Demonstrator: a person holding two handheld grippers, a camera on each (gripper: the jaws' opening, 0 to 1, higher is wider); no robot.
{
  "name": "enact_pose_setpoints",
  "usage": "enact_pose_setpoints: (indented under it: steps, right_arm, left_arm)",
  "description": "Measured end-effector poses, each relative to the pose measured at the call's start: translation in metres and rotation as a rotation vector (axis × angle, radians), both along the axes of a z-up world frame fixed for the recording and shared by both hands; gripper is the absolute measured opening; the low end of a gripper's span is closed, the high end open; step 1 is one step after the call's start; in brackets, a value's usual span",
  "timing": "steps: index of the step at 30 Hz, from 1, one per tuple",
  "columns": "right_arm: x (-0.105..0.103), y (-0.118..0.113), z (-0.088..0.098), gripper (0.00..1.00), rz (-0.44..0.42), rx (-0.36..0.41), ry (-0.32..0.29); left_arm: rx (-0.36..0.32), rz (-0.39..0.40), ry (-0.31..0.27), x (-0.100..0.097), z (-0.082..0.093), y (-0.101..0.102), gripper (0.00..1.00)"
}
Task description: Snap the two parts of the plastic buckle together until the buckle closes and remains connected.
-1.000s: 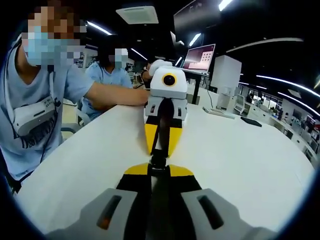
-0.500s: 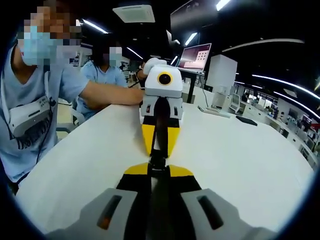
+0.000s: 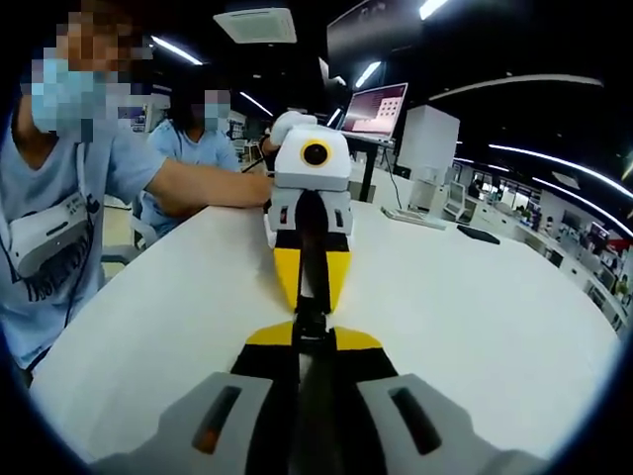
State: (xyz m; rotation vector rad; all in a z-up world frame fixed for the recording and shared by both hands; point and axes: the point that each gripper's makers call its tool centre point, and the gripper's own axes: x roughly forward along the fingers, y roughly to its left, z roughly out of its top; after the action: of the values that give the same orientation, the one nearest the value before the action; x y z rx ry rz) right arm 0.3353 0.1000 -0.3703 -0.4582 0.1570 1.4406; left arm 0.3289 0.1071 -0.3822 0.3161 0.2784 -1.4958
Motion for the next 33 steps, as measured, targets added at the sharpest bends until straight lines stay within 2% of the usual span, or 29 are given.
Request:
enact_pose_setpoints:
  steps: [8,10,12,14,16,22,28,33]
  right_arm:
    - [0.0027,-0.0019,0.0,0.09,-0.004,0.006,-0.001]
    - [0.0027,-0.0015,-0.0001,0.1,0.012,0.011,0.02]
    - [0.0021,-0.0013,0.0006,0.11,0.015,0.012,0.002]
    - [0.0022,-0.0012,0.0009,0.11,0.013,0.014,0.003]
    - [0.0021,-0.0017,0.0009,0.12,0.008,0.016,0.011]
    - [0.002,-0.0024,0.0007,0.12,0.005,0.018,0.026]
    - [-0.0003,-0.002,0.0002,0.12,0.008,0.018,0.029]
    - [-0.0016,-0.002,-0.0005,0.12,0.005,0.014,0.032]
  left_arm:
    - [-0.001,0.012,0.0,0.0028,0.0002,-0.0004,0.1]
    - [-0.004,-0.003,-0.001,0.0021,0.0005,0.001,0.1]
    - [-0.015,-0.007,-0.003,0.0021,0.0005,0.001,0.11]
    - [-0.025,-0.022,-0.059,0.0018,0.0022,0.0013,0.11]
    - [-0.026,-0.016,-0.038,0.0018,0.0024,0.0017,0.11]
    - [-0.031,-0.012,-0.025,0.0018,0.0031,0.002,0.11]
    - [-0.027,-0.008,-0.038,0.0015,0.0037,0.0028,0.11]
    - [-0.019,0.003,-0.025,0.0007,0.0029,0.0036,0.11]
